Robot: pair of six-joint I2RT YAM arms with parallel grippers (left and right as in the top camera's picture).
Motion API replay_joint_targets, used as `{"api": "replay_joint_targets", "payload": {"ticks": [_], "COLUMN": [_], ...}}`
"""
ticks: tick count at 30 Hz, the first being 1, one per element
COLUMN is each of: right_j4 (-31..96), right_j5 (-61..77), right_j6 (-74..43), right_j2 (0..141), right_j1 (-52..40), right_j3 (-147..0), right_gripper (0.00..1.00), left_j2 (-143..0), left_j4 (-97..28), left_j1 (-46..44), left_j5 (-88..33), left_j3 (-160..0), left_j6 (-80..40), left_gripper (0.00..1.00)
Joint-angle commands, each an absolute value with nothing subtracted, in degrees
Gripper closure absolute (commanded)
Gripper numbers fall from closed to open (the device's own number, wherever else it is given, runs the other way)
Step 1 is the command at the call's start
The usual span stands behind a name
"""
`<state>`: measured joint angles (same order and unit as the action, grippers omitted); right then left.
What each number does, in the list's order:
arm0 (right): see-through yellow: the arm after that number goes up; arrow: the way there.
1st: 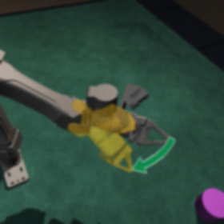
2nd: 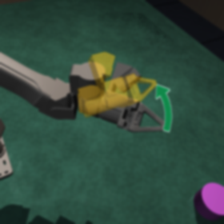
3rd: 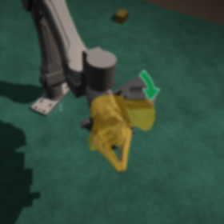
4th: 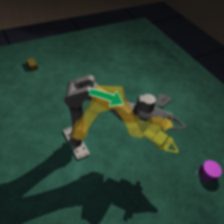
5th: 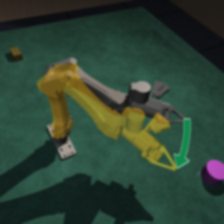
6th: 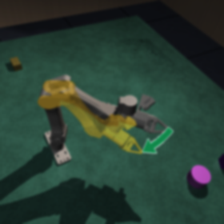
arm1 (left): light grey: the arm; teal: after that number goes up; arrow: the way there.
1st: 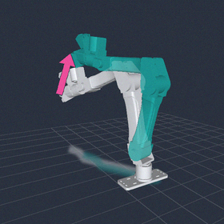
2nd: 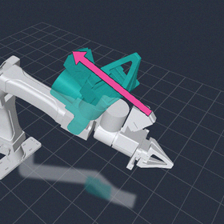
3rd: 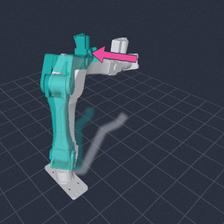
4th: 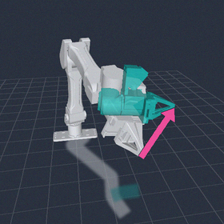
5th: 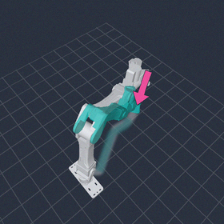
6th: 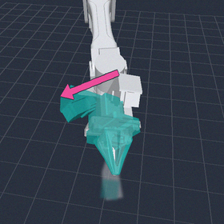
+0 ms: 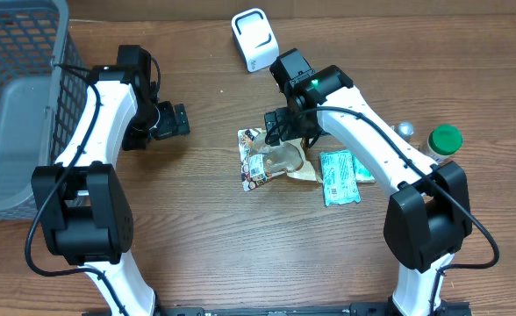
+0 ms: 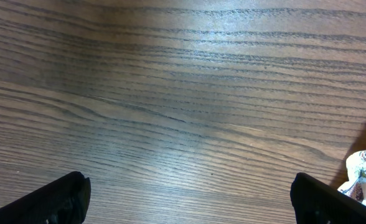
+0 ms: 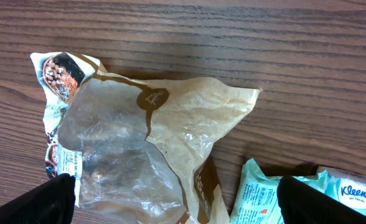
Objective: Scan the item barcode
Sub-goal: 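Open the right gripper to release the PanTree bag on the table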
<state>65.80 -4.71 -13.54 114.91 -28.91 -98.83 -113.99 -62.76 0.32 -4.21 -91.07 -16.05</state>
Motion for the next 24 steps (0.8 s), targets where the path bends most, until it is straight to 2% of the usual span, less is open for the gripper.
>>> {"api": "replay_joint_targets", "payload": {"ticks": [1, 24], "right_j4": [65.6, 65.6], "right_j5": [-4.9, -4.9], "right_j6": [-14.2, -14.2], "right_j2": [115.1, 112.7], "right_j1": [-28.8, -28.8], "right_j3": [-98.5, -98.5], "right_gripper": [0.0, 0.0], "left_j2": [-112.7, -112.7], "left_j4": [-62.7, -62.7], "left_j1": [0.0, 0.0], "left_j5": [-3.9, -3.9], "left_j3": [-91.6, -91.6], "left_j6": [-15.0, -15.0], "left_gripper": [0.01, 0.01]}}
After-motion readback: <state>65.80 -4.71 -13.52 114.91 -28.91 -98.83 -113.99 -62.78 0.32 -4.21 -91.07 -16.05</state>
